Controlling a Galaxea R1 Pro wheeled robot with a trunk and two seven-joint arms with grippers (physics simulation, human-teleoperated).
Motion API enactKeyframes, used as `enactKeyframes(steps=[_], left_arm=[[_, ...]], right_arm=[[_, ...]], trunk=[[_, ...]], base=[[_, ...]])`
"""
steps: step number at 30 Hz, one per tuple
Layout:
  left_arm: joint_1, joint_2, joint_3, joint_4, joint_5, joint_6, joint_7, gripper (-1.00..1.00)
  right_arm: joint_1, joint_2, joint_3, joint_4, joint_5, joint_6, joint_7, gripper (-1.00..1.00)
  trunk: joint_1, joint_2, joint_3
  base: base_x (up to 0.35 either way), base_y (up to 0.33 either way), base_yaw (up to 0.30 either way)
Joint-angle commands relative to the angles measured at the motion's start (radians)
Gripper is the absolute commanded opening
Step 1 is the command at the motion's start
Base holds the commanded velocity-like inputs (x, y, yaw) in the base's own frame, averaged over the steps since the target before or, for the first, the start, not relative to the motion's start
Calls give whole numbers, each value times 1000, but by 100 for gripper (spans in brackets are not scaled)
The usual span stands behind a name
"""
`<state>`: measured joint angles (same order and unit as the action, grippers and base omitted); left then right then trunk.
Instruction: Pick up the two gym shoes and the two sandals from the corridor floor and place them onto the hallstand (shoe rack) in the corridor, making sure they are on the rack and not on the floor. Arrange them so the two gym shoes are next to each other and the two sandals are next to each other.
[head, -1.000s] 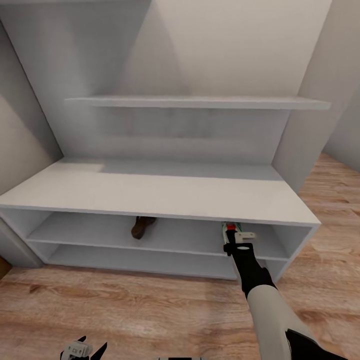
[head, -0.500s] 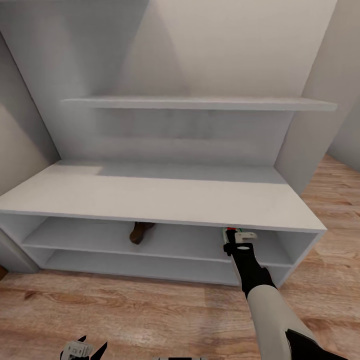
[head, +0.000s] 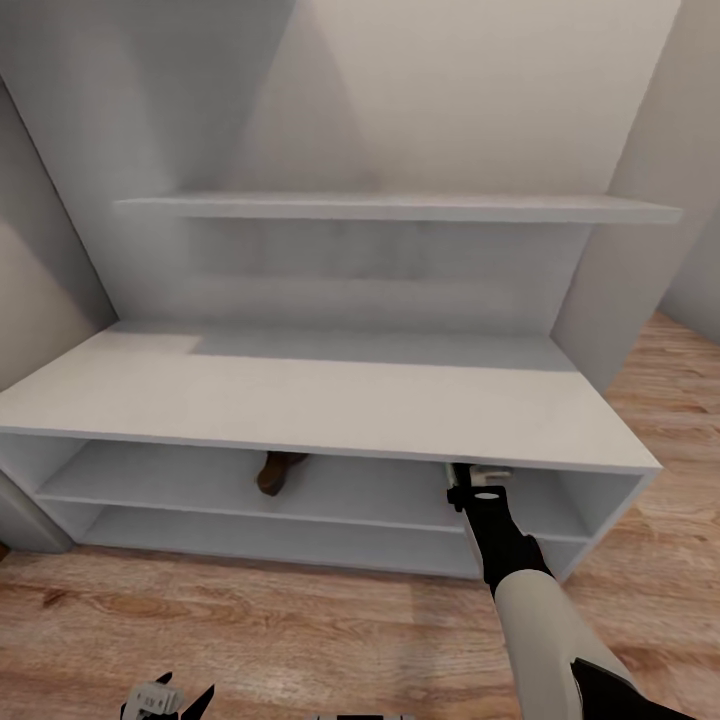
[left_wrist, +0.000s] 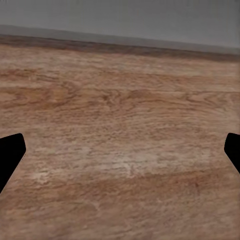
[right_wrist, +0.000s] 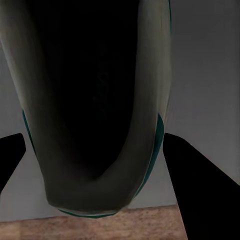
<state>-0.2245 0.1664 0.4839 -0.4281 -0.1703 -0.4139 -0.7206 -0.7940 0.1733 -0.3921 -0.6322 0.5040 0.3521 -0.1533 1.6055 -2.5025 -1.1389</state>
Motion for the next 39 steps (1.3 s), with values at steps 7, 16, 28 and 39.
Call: enactKeyframes(steps=[7,16,28,39], left_arm=[[-1,-1,8,0,-10,-5,-5,100],[-1,-1,8,0,-10,-5,-5,100],[-1,-1,8,0,-9,-5,-5,100],[-1,-1,8,0,-9,-5,-5,100]], right_arm=[[-1,1,-4,-1,5,4,0,-100],[-1,1,-5,-3,5,4,0,-100],[-1,1,-4,-4,5,5,0,100],[-1,1,-4,-4,5,5,0,100]], trunk=[[0,0,-1],[0,0,-1],[0,0,-1],[0,0,-1]], base=[[151,0,0],[25,0,0],[-11,0,0],[-280,0,0]])
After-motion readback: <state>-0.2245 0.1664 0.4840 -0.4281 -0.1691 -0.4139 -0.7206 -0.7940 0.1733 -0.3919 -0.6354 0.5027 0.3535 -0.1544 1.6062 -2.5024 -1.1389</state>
